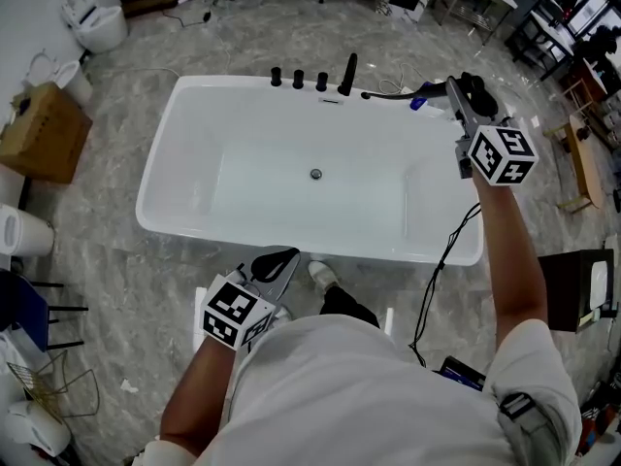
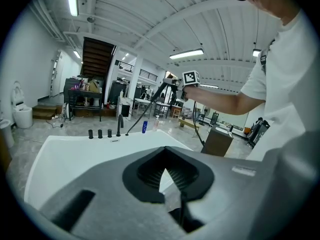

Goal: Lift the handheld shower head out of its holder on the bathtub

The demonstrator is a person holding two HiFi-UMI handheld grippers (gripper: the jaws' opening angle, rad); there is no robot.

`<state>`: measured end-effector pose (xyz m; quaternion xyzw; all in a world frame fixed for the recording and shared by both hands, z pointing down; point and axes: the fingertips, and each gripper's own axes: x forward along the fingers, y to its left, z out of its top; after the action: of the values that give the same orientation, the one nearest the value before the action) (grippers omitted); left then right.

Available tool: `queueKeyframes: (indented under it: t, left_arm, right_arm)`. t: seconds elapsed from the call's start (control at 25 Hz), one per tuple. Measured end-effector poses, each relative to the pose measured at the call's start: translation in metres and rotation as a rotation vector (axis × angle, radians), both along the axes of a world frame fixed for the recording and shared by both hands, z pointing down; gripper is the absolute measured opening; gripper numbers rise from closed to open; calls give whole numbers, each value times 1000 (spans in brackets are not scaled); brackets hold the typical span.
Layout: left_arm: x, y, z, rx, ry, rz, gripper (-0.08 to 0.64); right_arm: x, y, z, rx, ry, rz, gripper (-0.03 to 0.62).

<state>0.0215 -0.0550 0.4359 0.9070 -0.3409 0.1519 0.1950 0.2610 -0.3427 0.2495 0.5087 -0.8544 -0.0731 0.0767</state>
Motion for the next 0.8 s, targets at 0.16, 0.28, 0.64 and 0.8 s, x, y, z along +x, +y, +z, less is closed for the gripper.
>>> queueKeyframes:
  t: [0.16,0.28,0.64,0.8]
  left_arm:
    - [-2,14,-1,13,3,8,8]
    - [-6,21,-2,20,6,7,6]
    - [-13,44,-5,35,12,21,8]
    - [-13,52,-3,35,16,30,6]
  right_arm:
    - [0,28,-15,24,-2,-4,144]
    - [-1,48,-27,42,-3,-7,144]
    - [-2,102,-58,83,-9,-9,144]
    - [-2,127,-70,101,-10,-13,144]
